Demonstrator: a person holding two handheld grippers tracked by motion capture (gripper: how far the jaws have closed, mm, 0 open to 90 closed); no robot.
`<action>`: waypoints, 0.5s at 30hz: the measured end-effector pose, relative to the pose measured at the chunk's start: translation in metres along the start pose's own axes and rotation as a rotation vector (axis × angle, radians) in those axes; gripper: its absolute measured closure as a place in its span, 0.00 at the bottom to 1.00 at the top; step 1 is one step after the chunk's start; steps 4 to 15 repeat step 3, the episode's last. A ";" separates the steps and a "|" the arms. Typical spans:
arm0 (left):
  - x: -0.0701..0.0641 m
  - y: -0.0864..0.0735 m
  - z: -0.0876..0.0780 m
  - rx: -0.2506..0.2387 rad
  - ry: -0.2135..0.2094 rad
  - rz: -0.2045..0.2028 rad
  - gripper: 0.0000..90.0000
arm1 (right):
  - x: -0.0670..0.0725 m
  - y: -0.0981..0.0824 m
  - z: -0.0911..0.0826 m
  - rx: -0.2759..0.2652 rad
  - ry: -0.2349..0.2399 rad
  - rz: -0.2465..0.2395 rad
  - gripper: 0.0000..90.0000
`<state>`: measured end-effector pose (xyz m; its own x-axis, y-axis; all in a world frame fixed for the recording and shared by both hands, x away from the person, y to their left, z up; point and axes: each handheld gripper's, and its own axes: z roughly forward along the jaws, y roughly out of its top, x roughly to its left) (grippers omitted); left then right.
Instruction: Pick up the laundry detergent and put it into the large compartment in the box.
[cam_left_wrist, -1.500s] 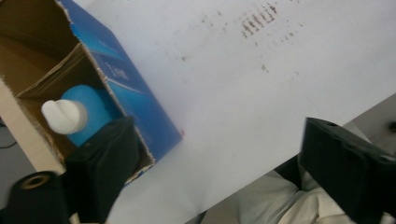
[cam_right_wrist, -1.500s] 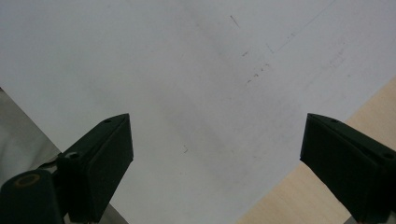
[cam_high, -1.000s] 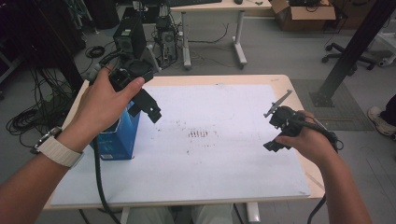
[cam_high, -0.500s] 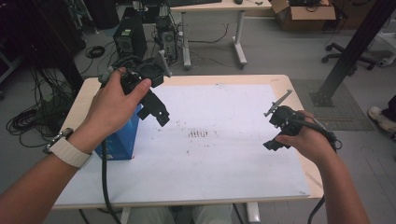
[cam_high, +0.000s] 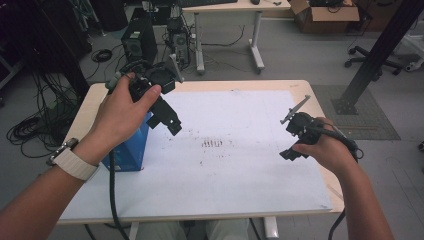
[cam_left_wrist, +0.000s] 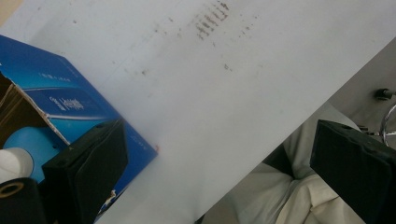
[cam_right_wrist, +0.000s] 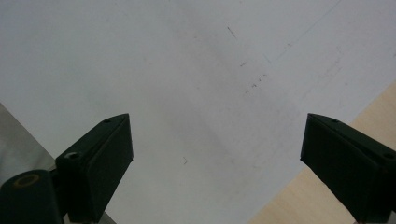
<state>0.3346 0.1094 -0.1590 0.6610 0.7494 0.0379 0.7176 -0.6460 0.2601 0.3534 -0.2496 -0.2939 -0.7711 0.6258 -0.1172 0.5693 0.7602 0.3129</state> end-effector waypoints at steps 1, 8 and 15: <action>0.000 0.000 0.000 0.000 -0.001 0.000 0.05 | 0.000 0.000 0.000 0.000 0.000 -0.001 0.10; 0.000 0.000 0.000 -0.001 -0.002 -0.001 0.05 | 0.000 0.000 0.000 0.000 0.000 0.002 0.10; 0.000 0.000 0.000 -0.001 -0.002 -0.001 0.05 | 0.000 0.000 0.000 0.000 0.000 0.002 0.10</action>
